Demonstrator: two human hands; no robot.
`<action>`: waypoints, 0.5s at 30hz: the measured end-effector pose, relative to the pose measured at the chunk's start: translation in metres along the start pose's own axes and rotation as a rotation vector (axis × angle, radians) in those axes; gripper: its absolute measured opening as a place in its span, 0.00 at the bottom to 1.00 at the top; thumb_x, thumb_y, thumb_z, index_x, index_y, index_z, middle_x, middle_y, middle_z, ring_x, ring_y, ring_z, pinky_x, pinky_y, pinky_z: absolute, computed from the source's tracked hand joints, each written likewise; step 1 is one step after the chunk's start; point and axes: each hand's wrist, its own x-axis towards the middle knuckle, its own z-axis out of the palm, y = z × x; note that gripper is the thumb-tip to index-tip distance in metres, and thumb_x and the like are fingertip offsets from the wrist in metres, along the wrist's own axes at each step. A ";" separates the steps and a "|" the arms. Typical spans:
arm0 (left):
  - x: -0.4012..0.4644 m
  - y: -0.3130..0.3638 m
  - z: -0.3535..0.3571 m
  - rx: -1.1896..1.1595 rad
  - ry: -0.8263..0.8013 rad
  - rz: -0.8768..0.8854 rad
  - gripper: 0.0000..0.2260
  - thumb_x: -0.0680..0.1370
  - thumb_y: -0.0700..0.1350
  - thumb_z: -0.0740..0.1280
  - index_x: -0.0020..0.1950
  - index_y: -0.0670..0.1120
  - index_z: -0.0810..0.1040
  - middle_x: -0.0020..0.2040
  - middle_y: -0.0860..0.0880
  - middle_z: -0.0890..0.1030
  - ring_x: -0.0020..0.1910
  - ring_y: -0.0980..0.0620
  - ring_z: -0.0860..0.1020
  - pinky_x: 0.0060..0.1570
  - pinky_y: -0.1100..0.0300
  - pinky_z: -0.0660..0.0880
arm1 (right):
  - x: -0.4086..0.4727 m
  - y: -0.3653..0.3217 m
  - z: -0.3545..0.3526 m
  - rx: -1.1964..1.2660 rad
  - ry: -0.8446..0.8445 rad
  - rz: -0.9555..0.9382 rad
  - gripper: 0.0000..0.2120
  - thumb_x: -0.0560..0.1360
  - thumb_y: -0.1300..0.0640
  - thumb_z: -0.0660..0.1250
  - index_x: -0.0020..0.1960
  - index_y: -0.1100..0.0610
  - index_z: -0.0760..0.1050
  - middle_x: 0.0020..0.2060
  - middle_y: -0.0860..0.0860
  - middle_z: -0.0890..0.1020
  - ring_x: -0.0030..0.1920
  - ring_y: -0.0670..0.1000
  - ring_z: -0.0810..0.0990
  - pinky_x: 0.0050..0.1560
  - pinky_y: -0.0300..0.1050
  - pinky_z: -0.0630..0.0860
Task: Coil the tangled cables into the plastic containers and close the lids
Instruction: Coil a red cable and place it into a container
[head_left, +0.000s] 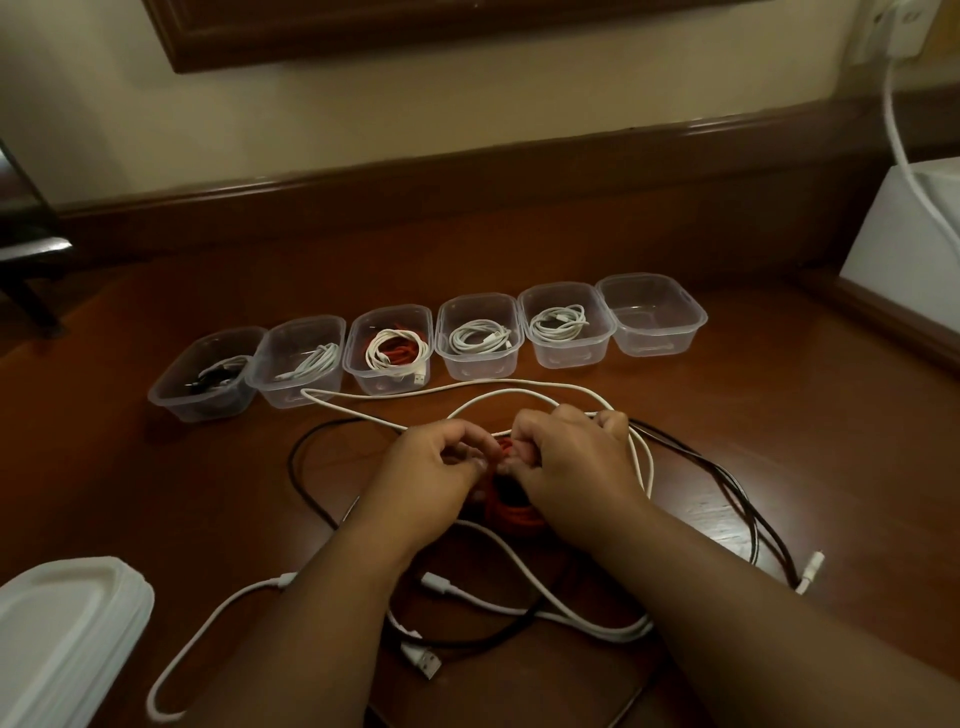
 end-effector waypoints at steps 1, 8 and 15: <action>0.000 -0.001 -0.001 -0.025 -0.027 -0.018 0.12 0.79 0.34 0.66 0.45 0.51 0.82 0.46 0.47 0.82 0.39 0.55 0.82 0.37 0.64 0.80 | 0.000 0.000 0.000 -0.004 -0.003 -0.008 0.17 0.76 0.48 0.69 0.35 0.45 0.63 0.37 0.44 0.71 0.45 0.46 0.70 0.47 0.44 0.51; 0.006 -0.010 -0.001 -0.046 -0.028 -0.063 0.06 0.77 0.41 0.72 0.45 0.52 0.84 0.42 0.50 0.85 0.39 0.54 0.84 0.40 0.60 0.81 | 0.001 0.001 -0.003 0.096 -0.030 0.018 0.16 0.74 0.49 0.71 0.34 0.47 0.66 0.38 0.45 0.75 0.44 0.43 0.70 0.53 0.44 0.56; 0.008 -0.009 0.004 0.021 0.025 -0.115 0.05 0.78 0.43 0.69 0.43 0.51 0.82 0.44 0.50 0.84 0.47 0.49 0.82 0.53 0.48 0.80 | 0.006 0.003 -0.007 0.232 -0.058 0.035 0.19 0.69 0.52 0.77 0.40 0.46 0.65 0.43 0.43 0.72 0.42 0.45 0.70 0.39 0.38 0.68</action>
